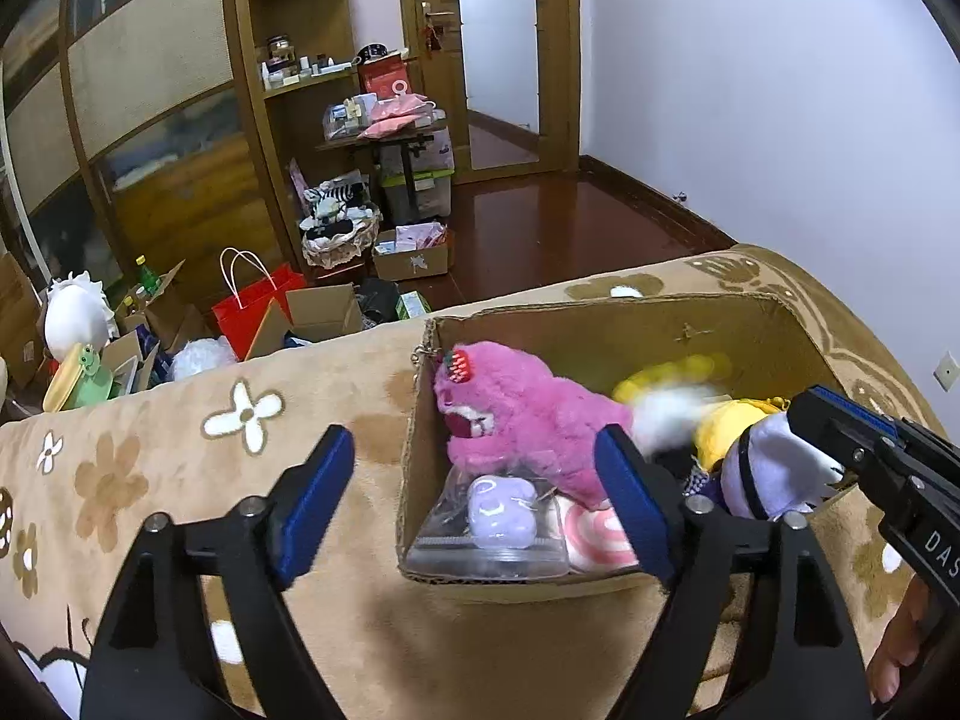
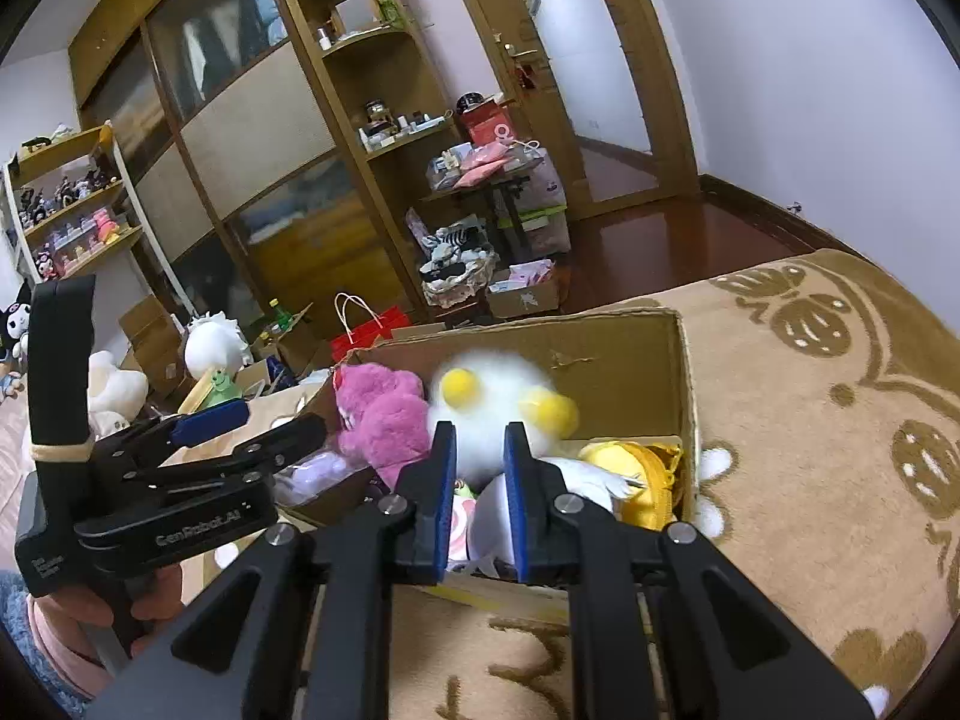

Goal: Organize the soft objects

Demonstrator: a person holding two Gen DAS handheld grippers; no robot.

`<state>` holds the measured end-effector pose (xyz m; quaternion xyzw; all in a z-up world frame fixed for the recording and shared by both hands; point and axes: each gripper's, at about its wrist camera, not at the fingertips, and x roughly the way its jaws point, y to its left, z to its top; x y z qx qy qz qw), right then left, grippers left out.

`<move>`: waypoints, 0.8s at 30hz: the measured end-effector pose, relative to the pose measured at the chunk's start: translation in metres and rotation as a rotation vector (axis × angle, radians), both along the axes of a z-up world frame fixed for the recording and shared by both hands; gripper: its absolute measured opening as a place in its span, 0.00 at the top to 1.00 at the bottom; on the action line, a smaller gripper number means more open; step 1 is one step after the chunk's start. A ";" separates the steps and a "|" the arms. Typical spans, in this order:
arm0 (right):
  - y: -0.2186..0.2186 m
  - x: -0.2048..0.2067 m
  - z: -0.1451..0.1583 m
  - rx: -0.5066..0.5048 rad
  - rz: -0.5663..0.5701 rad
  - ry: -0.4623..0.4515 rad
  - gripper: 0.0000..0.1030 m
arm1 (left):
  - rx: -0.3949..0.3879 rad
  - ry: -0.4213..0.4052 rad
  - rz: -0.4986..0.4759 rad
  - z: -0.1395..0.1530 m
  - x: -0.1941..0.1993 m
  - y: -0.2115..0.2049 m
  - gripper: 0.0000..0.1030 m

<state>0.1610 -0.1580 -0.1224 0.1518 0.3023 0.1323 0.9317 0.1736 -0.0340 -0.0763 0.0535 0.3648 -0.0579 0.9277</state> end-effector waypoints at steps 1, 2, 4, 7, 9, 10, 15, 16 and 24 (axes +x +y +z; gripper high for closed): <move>0.000 0.000 0.000 -0.002 -0.002 0.001 0.84 | 0.000 -0.003 0.002 0.001 -0.001 0.001 0.19; 0.000 -0.001 0.001 -0.005 -0.007 0.001 0.84 | -0.002 -0.002 0.003 0.002 -0.002 0.002 0.19; -0.001 -0.004 0.003 -0.013 -0.010 0.000 0.83 | -0.005 0.000 0.005 0.003 -0.004 0.004 0.18; -0.003 -0.011 0.007 -0.024 -0.021 -0.007 0.71 | 0.004 -0.012 0.016 0.007 -0.011 0.006 0.13; -0.005 -0.017 0.012 -0.025 -0.029 -0.015 0.64 | 0.017 -0.031 0.017 0.012 -0.018 0.008 0.12; -0.006 -0.020 0.014 -0.028 -0.032 -0.017 0.63 | 0.022 -0.038 0.017 0.014 -0.020 0.009 0.12; -0.007 -0.036 0.027 -0.055 -0.027 -0.031 0.51 | 0.032 -0.082 0.012 0.028 -0.043 0.012 0.07; -0.008 -0.040 0.030 -0.059 -0.029 -0.035 0.49 | 0.034 -0.088 0.013 0.030 -0.045 0.013 0.07; -0.009 -0.076 0.056 -0.139 -0.061 -0.083 0.18 | 0.014 -0.128 0.006 0.052 -0.081 0.022 0.06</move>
